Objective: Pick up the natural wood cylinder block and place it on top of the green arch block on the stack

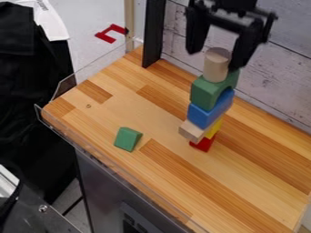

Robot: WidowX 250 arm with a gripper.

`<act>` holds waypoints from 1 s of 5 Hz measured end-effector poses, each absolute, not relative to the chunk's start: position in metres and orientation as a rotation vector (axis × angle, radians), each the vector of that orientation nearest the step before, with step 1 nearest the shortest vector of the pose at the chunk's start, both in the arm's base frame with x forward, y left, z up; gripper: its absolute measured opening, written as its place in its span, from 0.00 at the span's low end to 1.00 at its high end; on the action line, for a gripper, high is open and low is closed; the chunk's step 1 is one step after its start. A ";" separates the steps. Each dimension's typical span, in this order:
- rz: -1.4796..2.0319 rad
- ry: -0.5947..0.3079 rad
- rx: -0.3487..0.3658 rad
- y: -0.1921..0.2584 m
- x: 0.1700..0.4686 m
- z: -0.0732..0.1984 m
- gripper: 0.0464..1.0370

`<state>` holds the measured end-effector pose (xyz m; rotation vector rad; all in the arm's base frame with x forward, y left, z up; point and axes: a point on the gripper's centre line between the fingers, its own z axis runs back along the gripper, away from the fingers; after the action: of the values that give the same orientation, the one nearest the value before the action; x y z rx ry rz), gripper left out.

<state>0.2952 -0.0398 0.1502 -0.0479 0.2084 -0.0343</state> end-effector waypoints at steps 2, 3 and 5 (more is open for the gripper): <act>0.087 0.146 -0.120 -0.006 0.299 0.182 0.96; 0.146 0.149 -0.141 0.023 0.293 0.176 0.96; 0.168 0.179 -0.108 0.043 0.259 0.146 0.96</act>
<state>0.2592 0.0431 0.1459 -0.1075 0.1789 0.1679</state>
